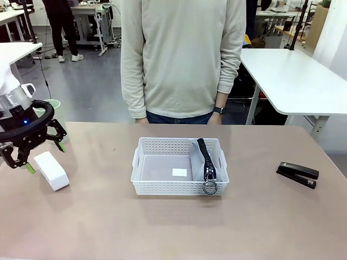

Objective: Efficiently arrange items inside the basket to fit them all.
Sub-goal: Pick up the Digital clock and place it inside the Organizing basket.

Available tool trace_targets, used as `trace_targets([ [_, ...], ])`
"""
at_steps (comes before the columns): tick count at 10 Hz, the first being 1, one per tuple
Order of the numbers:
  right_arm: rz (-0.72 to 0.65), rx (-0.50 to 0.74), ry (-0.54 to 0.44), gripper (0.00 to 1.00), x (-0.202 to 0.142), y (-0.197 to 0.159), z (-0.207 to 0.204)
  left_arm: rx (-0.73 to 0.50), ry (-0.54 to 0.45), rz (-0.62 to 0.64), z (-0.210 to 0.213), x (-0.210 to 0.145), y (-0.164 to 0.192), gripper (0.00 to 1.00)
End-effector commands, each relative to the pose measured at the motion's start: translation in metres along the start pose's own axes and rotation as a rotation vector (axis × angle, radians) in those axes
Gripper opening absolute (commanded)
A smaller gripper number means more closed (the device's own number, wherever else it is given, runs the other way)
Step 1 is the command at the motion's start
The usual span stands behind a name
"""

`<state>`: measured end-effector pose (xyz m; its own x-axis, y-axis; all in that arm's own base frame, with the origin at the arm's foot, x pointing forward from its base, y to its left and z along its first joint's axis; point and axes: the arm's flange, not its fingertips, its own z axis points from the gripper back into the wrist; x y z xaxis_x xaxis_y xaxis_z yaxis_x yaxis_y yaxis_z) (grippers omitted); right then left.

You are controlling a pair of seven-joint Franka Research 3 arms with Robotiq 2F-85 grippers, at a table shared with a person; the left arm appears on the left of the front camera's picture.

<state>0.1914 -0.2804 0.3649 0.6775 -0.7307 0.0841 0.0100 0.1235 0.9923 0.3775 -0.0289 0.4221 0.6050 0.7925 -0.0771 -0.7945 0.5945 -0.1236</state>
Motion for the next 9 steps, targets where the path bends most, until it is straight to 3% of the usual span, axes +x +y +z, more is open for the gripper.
trace_targets([
  [1,0.030,0.005,0.006,1.00,-0.001,0.000,0.001,0.039,-0.050,-0.029,-0.011,0.014,-0.004,1.00],
  [5,0.030,0.005,0.006,1.00,-0.001,0.000,0.001,0.116,-0.095,-0.108,-0.051,0.019,-0.008,1.00],
  [9,0.030,0.005,0.006,1.00,-0.001,0.000,0.001,0.158,-0.124,-0.109,-0.073,0.024,-0.013,1.00],
])
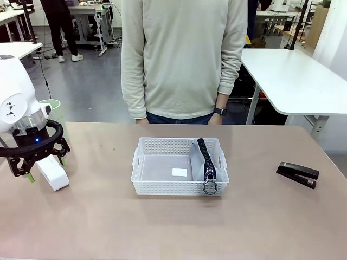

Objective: Efficiently arrange items inside the basket to fit them all.
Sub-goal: Pick up the Digital clock and place it inside the Organizing basket.

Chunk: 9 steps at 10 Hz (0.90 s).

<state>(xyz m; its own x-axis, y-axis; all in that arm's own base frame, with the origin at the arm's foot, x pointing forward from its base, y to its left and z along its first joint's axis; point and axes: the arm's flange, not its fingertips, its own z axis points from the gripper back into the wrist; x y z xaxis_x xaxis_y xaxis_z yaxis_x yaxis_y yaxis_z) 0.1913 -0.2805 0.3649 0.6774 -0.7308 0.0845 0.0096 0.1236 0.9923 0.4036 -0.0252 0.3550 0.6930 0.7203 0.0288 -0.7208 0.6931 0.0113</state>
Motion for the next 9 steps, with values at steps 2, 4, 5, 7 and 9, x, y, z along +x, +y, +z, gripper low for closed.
trace_targets([
  [2,0.029,0.005,0.006,1.00,-0.001,0.000,0.001,0.006,0.005,0.030,-0.017,0.003,-0.003,1.00],
  [4,0.029,0.005,0.006,1.00,-0.001,0.000,0.001,-0.019,0.007,0.069,-0.025,0.006,-0.002,1.00],
  [5,0.029,0.005,0.006,1.00,-0.001,0.000,0.001,-0.017,-0.007,0.083,-0.028,0.008,-0.001,1.00],
  [7,0.029,0.005,0.006,1.00,-0.001,0.000,0.001,-0.037,0.007,0.065,-0.030,0.011,-0.001,1.00],
  [9,0.029,0.005,0.006,1.00,-0.001,0.000,0.001,-0.043,0.006,0.074,-0.031,0.012,-0.004,1.00],
])
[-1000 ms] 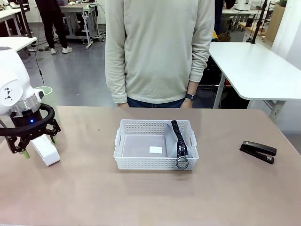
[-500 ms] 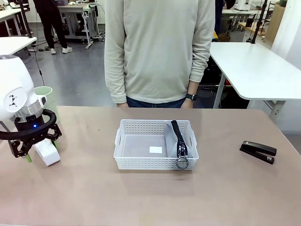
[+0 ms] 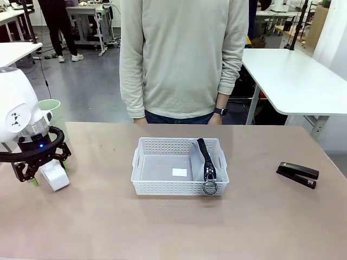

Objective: Efficiently arrange items inside the basket to fit them all.
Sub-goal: Pick up the Digital clock and place it inside the Organizing basket.

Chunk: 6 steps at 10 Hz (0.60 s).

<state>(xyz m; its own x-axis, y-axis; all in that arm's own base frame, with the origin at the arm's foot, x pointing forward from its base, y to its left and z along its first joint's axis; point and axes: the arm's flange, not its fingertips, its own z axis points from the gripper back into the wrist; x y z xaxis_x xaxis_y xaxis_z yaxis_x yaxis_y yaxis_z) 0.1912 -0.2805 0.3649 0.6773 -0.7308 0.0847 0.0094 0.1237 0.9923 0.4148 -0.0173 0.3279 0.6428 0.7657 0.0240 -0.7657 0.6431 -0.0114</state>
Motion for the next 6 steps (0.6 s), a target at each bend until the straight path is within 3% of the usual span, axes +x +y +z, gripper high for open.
trace_targets([
  [1,0.029,0.005,0.006,1.00,-0.0014,0.0001,0.0006,-0.040,0.011,0.004,-0.0038,-0.0001,0.0001,1.00],
  [2,0.029,0.005,0.006,1.00,-0.0014,0.0001,0.0006,-0.028,0.002,0.001,-0.0032,0.0002,-0.0001,0.42],
  [3,0.029,0.005,0.006,1.00,-0.0014,0.0001,0.0006,-0.021,0.005,-0.009,-0.0033,0.0007,0.0003,0.42],
  [4,0.029,0.005,0.006,1.00,-0.0014,0.0001,0.0006,-0.019,0.002,-0.001,-0.0038,0.0013,-0.0004,0.00],
  [5,0.029,0.005,0.006,1.00,-0.0014,0.0001,0.0006,-0.016,0.001,-0.002,-0.0044,0.0007,-0.0003,0.37],
  [6,0.029,0.005,0.006,1.00,-0.0014,0.0001,0.0006,-0.012,0.000,0.004,-0.0048,0.0003,-0.0006,0.00],
])
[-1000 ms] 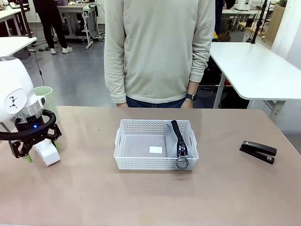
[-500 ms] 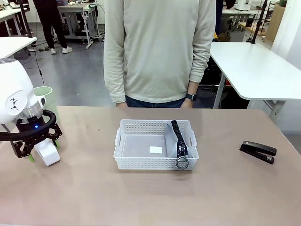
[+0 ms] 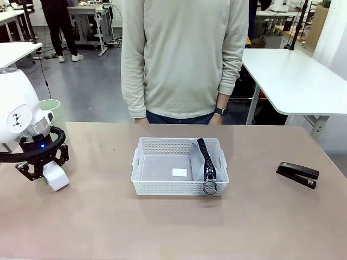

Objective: Efficiently arrange items inside the basket to fit them all.
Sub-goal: Pick up the Digital clock and place it inside the Organizing basket.

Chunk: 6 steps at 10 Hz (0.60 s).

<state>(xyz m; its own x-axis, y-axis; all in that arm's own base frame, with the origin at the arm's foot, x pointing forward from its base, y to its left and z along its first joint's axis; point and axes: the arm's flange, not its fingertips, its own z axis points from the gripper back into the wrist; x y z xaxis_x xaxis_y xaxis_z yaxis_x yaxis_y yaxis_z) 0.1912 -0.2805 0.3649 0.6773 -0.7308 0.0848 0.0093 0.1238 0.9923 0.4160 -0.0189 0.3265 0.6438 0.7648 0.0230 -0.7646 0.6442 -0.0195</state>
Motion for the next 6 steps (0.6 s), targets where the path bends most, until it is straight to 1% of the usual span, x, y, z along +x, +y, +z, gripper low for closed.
trace_targets([
  [1,0.029,0.005,0.006,1.00,-0.001,0.000,0.001,-0.005,-0.001,0.006,-0.003,0.001,0.002,0.00],
  [4,0.029,0.005,0.006,1.00,-0.001,0.000,0.001,-0.011,0.018,-0.022,0.001,0.000,0.004,0.00],
  [5,0.029,0.005,0.006,1.00,-0.001,0.000,0.001,-0.022,0.030,-0.045,0.009,-0.001,0.008,0.00],
  [6,0.029,0.005,0.006,1.00,-0.001,0.000,0.001,-0.048,0.062,-0.137,0.030,-0.006,0.020,0.00],
])
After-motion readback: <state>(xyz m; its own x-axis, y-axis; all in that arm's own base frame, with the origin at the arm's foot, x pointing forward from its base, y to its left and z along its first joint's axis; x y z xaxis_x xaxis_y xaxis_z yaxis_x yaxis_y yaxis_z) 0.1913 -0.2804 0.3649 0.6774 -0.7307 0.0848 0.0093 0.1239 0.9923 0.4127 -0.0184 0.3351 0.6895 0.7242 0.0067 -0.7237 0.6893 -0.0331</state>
